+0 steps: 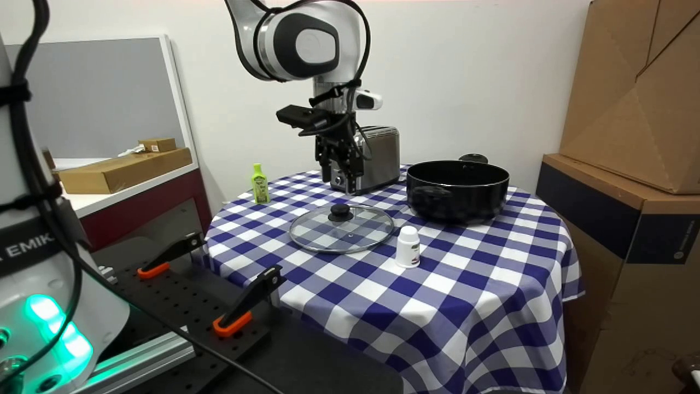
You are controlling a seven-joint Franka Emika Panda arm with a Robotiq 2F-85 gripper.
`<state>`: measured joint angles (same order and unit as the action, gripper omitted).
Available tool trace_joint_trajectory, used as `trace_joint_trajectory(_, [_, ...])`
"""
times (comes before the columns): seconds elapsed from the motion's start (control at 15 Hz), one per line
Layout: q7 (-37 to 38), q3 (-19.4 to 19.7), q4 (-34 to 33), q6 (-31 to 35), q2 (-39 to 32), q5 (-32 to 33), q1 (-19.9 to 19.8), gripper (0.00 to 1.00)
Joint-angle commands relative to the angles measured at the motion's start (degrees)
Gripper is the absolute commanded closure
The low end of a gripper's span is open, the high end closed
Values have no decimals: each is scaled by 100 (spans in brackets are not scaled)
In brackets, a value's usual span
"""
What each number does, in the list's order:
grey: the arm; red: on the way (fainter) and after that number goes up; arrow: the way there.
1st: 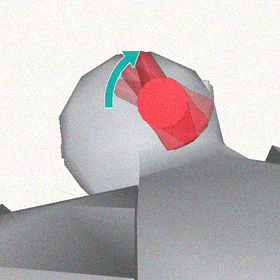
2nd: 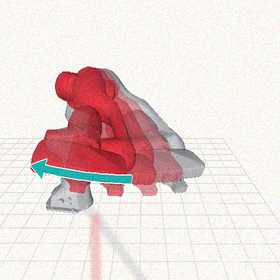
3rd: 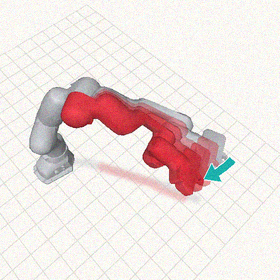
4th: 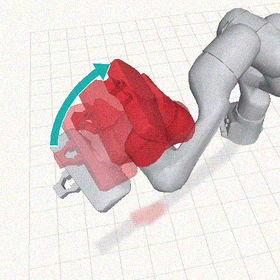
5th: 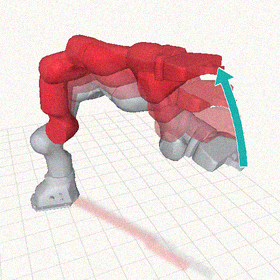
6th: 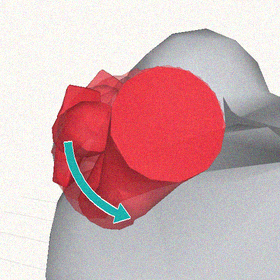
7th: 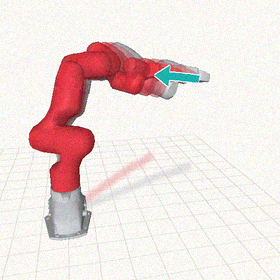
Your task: Put the glass lid on the black pot.
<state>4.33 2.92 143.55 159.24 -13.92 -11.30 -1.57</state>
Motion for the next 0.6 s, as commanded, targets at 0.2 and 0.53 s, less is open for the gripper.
trace_joint_trajectory(0.2, [14,-173,-676,349,-950,42,-76,0])
trace_joint_trajectory(0.53, [95,-220,-998,353,-1361,133,18,33])
